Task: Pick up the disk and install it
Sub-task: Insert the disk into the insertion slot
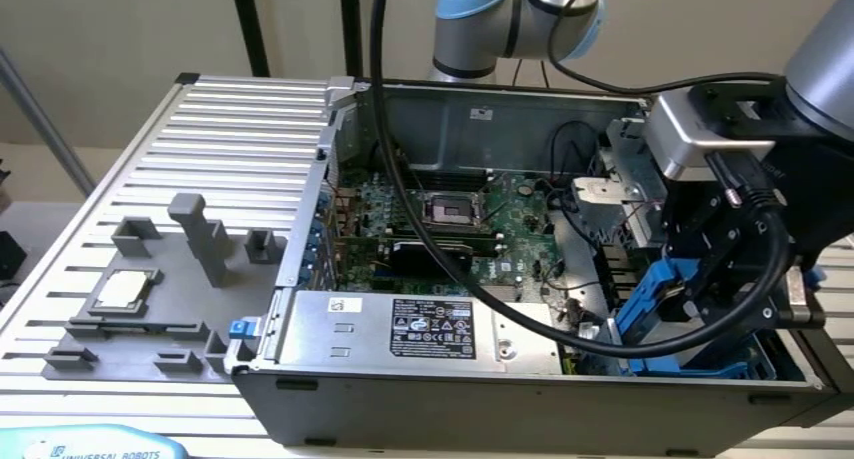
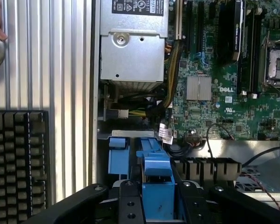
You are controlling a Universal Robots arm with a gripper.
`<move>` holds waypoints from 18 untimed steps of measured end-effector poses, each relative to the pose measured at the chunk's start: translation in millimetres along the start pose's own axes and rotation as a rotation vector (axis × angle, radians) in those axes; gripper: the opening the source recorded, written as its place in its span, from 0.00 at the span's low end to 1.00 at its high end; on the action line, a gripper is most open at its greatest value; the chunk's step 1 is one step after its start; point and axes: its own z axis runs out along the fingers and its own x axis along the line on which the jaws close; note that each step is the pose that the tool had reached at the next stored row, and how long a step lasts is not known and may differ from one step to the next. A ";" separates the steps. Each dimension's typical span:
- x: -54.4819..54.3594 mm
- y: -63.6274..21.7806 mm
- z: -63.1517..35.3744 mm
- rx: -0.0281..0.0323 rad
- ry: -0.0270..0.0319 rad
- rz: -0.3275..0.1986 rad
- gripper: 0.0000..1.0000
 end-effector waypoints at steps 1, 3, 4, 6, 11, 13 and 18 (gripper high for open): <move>0.0 0.1 0.7 0.0000 0.0001 0.000 0.33; 0.1 0.2 2.1 0.0000 0.0001 0.000 0.33; 0.2 0.2 2.8 0.0000 0.0001 0.000 0.33; 0.2 0.3 3.7 -0.0001 -0.0003 -0.001 0.34; 0.2 0.3 3.6 0.0000 0.0001 0.000 0.40; 0.2 -0.4 3.5 -0.0001 0.0001 -0.001 0.40; 0.1 -7.0 2.6 -0.0001 -0.0001 -0.001 0.40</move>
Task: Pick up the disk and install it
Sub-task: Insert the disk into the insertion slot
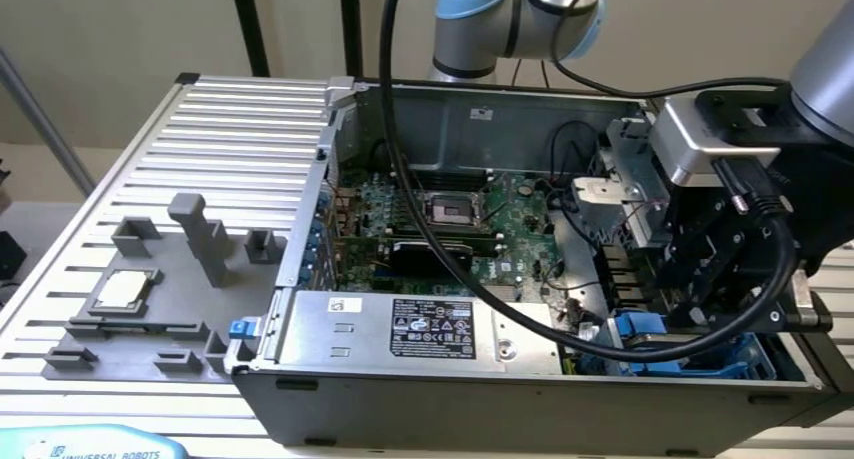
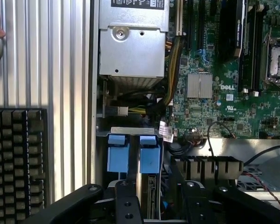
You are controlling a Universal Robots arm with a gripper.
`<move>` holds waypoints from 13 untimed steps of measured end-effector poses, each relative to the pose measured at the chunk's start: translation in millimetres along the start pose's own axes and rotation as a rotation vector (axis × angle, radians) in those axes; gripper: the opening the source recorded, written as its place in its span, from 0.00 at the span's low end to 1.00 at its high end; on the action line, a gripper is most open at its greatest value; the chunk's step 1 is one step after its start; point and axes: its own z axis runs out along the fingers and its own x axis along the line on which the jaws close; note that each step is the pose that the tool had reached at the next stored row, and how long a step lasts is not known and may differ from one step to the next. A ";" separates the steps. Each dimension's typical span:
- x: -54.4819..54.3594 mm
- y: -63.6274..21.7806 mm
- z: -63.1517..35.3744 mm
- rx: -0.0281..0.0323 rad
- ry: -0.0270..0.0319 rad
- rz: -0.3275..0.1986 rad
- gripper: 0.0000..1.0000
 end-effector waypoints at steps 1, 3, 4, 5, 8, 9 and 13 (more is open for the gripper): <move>0.0 -1.5 -0.3 0.0000 0.0001 0.000 0.40; 0.0 -5.0 -1.1 -0.0001 -0.0007 0.000 0.40; -0.1 -7.3 -2.0 -0.0003 -0.0012 0.000 0.40; -0.2 -9.7 -3.1 -0.0003 -0.0019 0.000 0.40; -0.6 -18.0 -10.9 -0.0005 -0.0042 0.000 0.40; -0.7 -20.6 -14.0 -0.0006 -0.0046 0.000 0.40; -1.1 -30.9 -19.7 -0.0015 -0.0056 0.000 0.40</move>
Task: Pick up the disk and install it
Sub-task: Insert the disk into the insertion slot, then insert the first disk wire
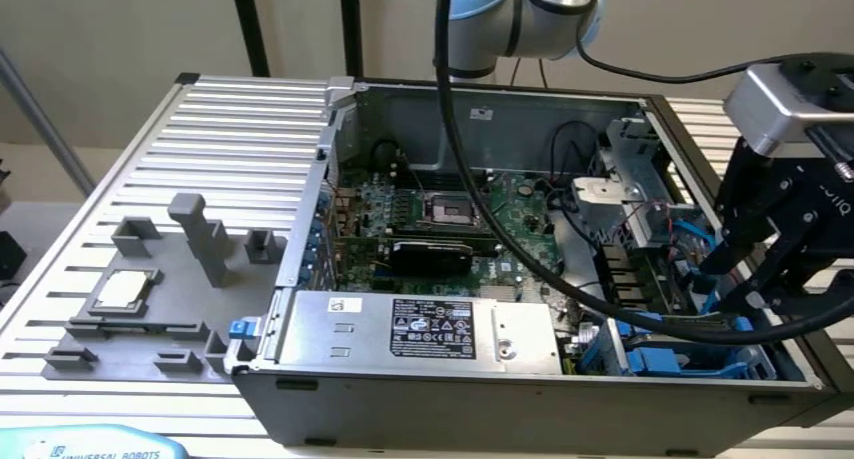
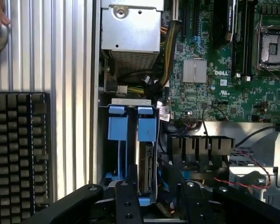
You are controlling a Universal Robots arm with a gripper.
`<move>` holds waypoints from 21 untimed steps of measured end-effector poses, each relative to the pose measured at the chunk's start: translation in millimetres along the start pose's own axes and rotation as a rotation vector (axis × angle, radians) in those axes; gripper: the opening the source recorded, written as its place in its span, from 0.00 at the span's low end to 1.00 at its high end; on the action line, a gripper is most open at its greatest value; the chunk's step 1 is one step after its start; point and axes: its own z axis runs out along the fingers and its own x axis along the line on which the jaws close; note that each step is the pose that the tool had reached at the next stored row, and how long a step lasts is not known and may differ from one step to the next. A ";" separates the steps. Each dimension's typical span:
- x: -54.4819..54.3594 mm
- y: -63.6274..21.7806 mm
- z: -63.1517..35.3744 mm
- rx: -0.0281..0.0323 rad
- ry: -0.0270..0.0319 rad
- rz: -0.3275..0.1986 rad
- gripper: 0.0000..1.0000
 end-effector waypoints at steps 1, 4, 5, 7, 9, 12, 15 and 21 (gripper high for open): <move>-0.1 -2.7 -0.1 -0.0008 0.0000 0.000 0.40; -2.3 -12.1 0.1 -0.0042 -0.0001 0.000 0.40; -3.5 -14.5 0.6 -0.0051 0.0001 0.000 0.40; -6.3 -17.3 3.3 -0.0060 0.0009 0.000 0.40; -9.4 -18.5 6.7 -0.0063 0.0017 0.000 0.40; -12.4 -18.9 11.9 -0.0064 0.0026 0.000 0.40; -14.3 -19.1 16.8 -0.0068 0.0035 -0.002 0.40; -15.6 -19.3 25.5 -0.0082 0.0054 -0.004 0.40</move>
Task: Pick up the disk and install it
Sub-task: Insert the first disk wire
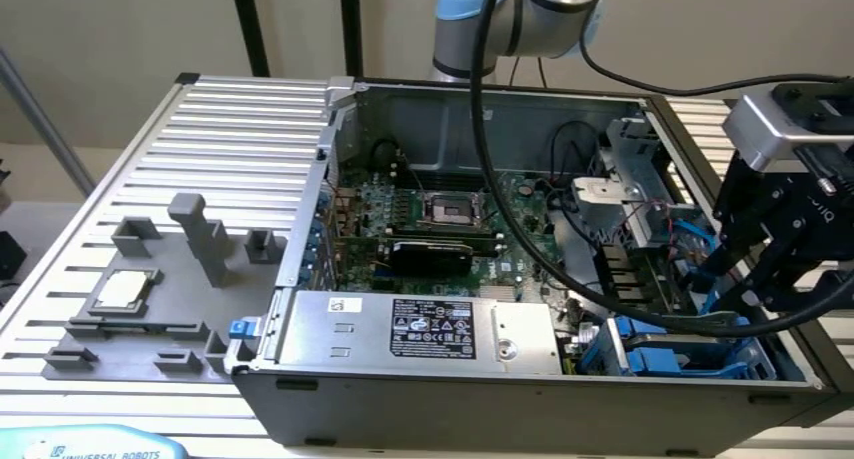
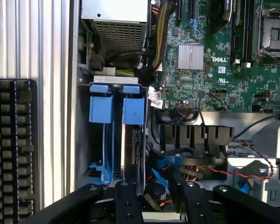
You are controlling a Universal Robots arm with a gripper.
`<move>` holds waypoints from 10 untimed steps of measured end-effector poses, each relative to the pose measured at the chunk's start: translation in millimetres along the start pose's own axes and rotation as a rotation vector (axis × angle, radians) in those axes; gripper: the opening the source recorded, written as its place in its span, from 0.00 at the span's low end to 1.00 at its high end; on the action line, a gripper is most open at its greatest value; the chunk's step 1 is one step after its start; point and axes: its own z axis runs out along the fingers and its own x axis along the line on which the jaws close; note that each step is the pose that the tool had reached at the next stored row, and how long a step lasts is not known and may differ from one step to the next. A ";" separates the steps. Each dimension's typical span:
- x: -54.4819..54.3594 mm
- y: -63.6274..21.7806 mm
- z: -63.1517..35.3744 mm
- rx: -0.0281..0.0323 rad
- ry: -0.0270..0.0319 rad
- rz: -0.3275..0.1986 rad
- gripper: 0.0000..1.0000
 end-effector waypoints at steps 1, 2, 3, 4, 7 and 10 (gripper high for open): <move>-0.1 0.0 1.3 -0.0001 -0.0001 -0.001 0.40; -0.1 0.3 2.4 -0.0002 0.0000 -0.002 0.40; -0.2 0.9 3.3 -0.0002 0.0001 -0.004 0.42; -0.2 1.7 4.2 -0.0003 0.0001 -0.005 0.42; -0.1 6.2 6.2 -0.0006 0.0001 -0.010 0.55; 0.1 9.2 7.0 -0.0007 0.0000 -0.012 0.55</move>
